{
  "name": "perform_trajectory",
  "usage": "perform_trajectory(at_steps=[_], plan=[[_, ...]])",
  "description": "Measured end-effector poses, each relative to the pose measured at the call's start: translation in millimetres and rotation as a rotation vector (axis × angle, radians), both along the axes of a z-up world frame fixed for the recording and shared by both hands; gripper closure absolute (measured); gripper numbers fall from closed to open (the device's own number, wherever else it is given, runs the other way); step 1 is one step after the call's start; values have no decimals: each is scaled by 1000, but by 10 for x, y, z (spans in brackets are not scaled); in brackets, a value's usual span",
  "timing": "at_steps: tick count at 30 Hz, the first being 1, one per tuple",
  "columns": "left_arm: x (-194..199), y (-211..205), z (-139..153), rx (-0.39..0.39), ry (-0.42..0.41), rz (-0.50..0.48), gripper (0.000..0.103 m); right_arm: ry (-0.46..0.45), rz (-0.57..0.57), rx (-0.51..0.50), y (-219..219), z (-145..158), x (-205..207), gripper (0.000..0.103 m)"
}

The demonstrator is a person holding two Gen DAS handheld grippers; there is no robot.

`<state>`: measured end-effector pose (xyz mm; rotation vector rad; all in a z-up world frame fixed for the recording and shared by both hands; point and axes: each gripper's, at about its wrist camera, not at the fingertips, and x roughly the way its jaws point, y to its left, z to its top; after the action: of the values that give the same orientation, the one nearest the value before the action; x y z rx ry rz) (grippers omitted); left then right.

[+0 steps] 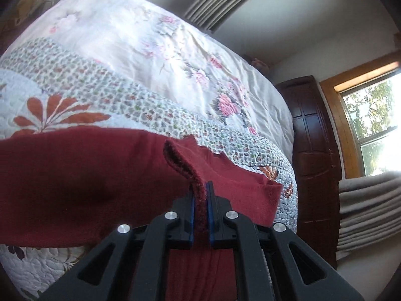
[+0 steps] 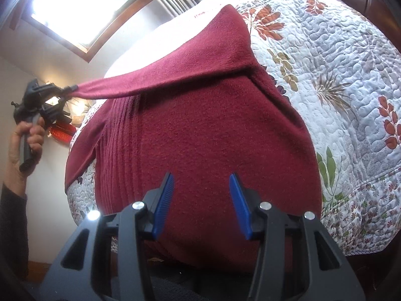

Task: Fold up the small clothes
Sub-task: 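Grasp the other sleeve cuff with the left tool, then fold the sleeve across the cardigan body and open the left tool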

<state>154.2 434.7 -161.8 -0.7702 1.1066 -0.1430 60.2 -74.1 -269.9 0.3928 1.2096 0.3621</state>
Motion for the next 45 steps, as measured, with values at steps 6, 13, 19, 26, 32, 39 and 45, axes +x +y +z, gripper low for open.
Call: perform_trajectory(at_steps=[6,13,19,26,32,39,45], plan=[[-41,63,-254,-22,18,17,96,-7,-3,-8,1,35,-21,56],[-116,191,-519,8,47,3,95,1,-19,-15,-72,29,-17,56],[-207,258,-956,8,109,5,95,-4,1,-25,-37,48,4,56],[-231,253,-1030,0,93,-5,93,1,1,-31,-11,55,25,56],[-178,268,-1016,-5,85,10,82,7,-2,-33,-1,49,13,56],[-214,228,-840,54,37,6,96,5,-10,-29,-9,56,0,56],[-221,264,-958,60,82,33,87,3,4,-31,25,60,-3,56]])
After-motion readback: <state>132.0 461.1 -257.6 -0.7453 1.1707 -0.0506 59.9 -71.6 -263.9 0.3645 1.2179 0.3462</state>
